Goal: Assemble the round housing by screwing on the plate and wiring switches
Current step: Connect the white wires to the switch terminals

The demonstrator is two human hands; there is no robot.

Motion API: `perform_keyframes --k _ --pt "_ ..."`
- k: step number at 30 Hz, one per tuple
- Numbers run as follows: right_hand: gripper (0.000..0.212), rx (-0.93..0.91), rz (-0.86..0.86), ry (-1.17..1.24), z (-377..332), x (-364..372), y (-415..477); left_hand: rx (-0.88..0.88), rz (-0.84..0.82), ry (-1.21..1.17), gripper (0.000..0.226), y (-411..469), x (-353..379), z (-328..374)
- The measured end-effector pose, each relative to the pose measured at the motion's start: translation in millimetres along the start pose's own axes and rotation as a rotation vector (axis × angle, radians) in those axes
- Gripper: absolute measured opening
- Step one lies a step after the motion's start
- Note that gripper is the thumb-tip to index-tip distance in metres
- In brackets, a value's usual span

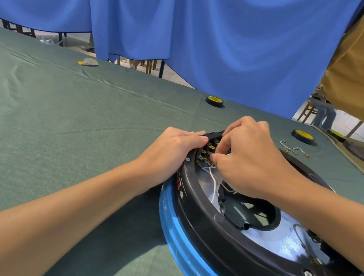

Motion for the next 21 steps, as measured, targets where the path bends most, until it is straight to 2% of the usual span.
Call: perform_keyframes --k 5,7,10,12,15,18,21 --pt "0.015 0.028 -0.009 -0.008 -3.8 1.1 1.5 0.019 0.015 0.019 0.031 -0.2 -1.9 0.2" --pt "0.016 0.012 0.004 -0.016 -5.1 0.3 1.6 0.015 0.021 0.025 0.032 -0.9 -1.7 1.5" --pt "0.021 -0.054 -0.002 -0.055 -5.7 -3.0 0.2 0.002 0.03 -0.007 0.045 -2.6 -0.5 3.3" --pt "0.023 -0.109 0.036 -0.09 -4.8 -8.9 -3.0 0.011 0.027 -0.015 0.042 -3.2 -0.4 2.5" --pt "0.013 -0.138 0.153 -0.019 -4.1 -23.3 -12.6 0.032 0.031 -0.034 0.031 -3.9 -0.2 2.1" --pt "0.011 -0.104 0.086 0.007 -6.1 -18.2 -18.9 0.046 0.037 -0.033 0.025 -3.3 0.5 3.2" --pt "0.015 -0.013 0.02 0.031 -6.3 -7.8 -16.4 0.057 0.036 -0.045 0.031 -4.7 1.8 6.2"
Point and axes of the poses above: each hand's wrist, its own y-axis towards the middle knuckle, its own x-axis out of the palm, z = x × y, the point moved 6 cm from there along y, towards the middle knuckle, and after that the axes turned 14 degrees about x, right-handed, at the moved point
